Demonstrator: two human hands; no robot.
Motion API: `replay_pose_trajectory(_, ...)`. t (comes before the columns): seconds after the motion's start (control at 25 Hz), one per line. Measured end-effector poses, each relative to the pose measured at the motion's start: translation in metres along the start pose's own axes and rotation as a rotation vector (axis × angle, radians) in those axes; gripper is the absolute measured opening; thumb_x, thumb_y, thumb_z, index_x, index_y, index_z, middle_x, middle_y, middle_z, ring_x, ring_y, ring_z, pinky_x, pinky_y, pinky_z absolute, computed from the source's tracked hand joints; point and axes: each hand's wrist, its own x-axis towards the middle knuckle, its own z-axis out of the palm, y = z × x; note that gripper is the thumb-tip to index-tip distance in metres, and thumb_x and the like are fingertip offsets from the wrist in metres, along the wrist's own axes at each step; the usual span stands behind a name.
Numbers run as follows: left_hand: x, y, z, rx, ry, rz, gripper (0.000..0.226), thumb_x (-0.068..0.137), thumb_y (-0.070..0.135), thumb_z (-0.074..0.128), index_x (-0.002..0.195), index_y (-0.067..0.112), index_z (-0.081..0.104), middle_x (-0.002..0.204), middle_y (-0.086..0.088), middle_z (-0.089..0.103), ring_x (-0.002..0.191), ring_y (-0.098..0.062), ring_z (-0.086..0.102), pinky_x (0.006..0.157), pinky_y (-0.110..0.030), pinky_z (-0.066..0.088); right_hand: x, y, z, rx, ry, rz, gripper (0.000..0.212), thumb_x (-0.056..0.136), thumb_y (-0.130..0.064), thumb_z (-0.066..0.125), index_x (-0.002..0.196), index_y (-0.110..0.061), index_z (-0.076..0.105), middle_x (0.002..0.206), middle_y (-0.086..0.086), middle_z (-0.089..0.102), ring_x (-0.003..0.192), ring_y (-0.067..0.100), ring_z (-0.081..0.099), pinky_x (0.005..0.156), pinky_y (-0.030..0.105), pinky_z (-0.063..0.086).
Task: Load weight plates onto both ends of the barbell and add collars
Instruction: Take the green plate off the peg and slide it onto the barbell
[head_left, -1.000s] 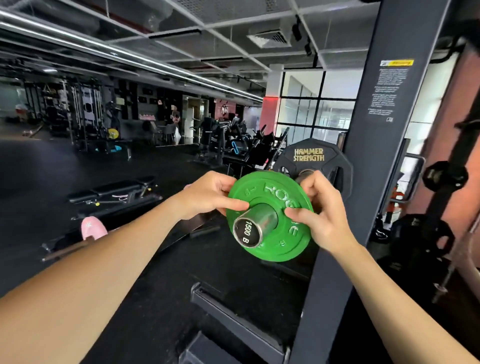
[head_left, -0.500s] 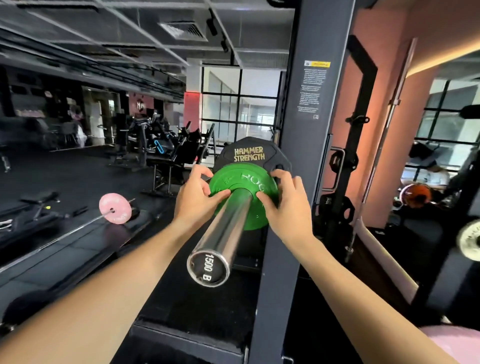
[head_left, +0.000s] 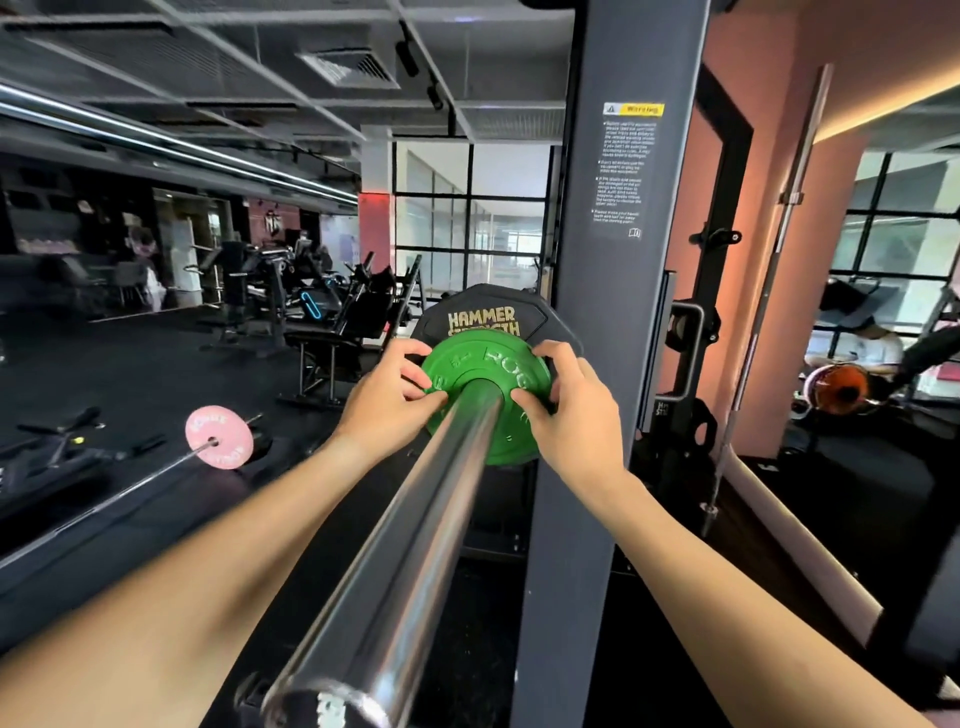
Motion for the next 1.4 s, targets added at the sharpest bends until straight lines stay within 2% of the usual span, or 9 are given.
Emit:
replay_pose_trajectory(0.12,0.022,-0.010,0.012,-0.045,-0.063,-0.031,0.051,0.087,0.010,0.076,0.130,0.022,0.050,0.103,-0.004,0.065,0.084,-0.014,0.067,0.075,-0.015,0.048,0.016,0.014,0.015,-0.010,-0.014,0.033,0.040,0.088,-0.032,0.074,0.121,-0.030,0.050,0.086,-0.005,0.051,0.074,0.027,0.058,0.069,0.040,0.053)
replay_pose_trajectory(0.48,0.046,-0.015,0.016,0.013,-0.133,-0.116,0.051,0.086,0.022,0.077,0.128,0.029,0.049,0.097,0.000,0.060,0.089,-0.020,0.068,0.084,-0.035,0.052,0.038,0.022,0.018,-0.061,-0.135,0.112,0.041,0.086,-0.034,0.075,0.111,-0.025,0.044,0.092,-0.003,0.057,0.086,0.030,0.061,0.072,0.043,0.052)
replay_pose_trajectory(0.6,0.041,0.009,-0.003,0.011,-0.272,-0.147,0.056,0.089,0.017,0.075,0.138,0.026,0.050,0.116,-0.003,0.062,0.094,-0.016,0.069,0.064,-0.022,0.050,0.044,0.002,-0.001,0.007,-0.196,0.139,0.034,0.085,-0.033,0.074,0.110,-0.024,0.054,0.093,-0.001,0.066,0.089,0.028,0.062,0.075,0.039,0.053)
replay_pose_trajectory(0.72,0.038,0.051,-0.027,0.023,-0.275,-0.060,0.038,0.091,0.018,0.073,0.127,0.027,0.062,0.122,0.000,0.063,0.087,-0.015,0.068,0.051,-0.011,0.047,0.050,-0.025,-0.030,0.055,-0.224,0.116,0.023,0.082,-0.036,0.076,0.100,-0.026,0.065,0.080,-0.006,0.068,0.081,0.019,0.065,0.071,0.031,0.052)
replay_pose_trajectory(0.84,0.029,0.094,-0.038,0.069,-0.289,0.056,0.024,0.091,0.025,0.073,0.114,0.027,0.068,0.116,0.005,0.067,0.090,-0.015,0.069,0.066,-0.018,0.049,0.044,-0.043,-0.064,0.050,-0.250,0.113,0.019,0.080,-0.038,0.078,0.094,-0.027,0.071,0.083,-0.004,0.073,0.082,0.017,0.067,0.076,0.029,0.054)
replay_pose_trajectory(0.96,0.011,0.124,-0.027,0.083,-0.362,0.117,0.022,0.089,0.024,0.075,0.110,0.021,0.071,0.111,0.000,0.070,0.078,-0.006,0.062,0.066,-0.018,0.043,0.024,-0.040,-0.107,-0.009,-0.240,0.154,0.018,0.081,-0.034,0.077,0.094,-0.023,0.074,0.088,-0.003,0.075,0.089,0.019,0.069,0.083,0.030,0.055)
replay_pose_trajectory(1.16,-0.021,0.175,0.024,0.095,-0.519,0.223,0.017,0.088,0.020,0.076,0.104,0.014,0.072,0.105,-0.007,0.072,0.050,0.003,0.055,0.042,-0.009,0.039,-0.021,-0.008,-0.191,-0.155,-0.229,0.253,0.012,0.081,-0.029,0.078,0.088,-0.019,0.074,0.084,0.000,0.073,0.086,0.021,0.070,0.082,0.031,0.056)
replay_pose_trajectory(1.32,-0.041,0.212,0.063,0.324,-0.696,0.401,0.012,0.084,0.034,0.077,0.094,0.033,0.070,0.099,0.008,0.070,0.088,-0.010,0.066,0.077,-0.026,0.051,-0.064,0.033,-0.275,-0.285,-0.216,0.370,0.017,0.081,-0.031,0.078,0.089,-0.017,0.077,0.087,0.001,0.076,0.086,0.021,0.070,0.079,0.030,0.056)
replay_pose_trajectory(1.4,-0.052,0.231,0.086,0.380,-0.765,0.454,0.011,0.084,0.038,0.076,0.093,0.036,0.070,0.095,0.014,0.068,0.091,-0.008,0.064,0.073,-0.022,0.047,-0.086,0.056,-0.316,-0.331,-0.187,0.434,0.015,0.081,-0.028,0.079,0.089,-0.016,0.077,0.083,-0.003,0.073,0.086,0.020,0.071,0.074,0.023,0.052)
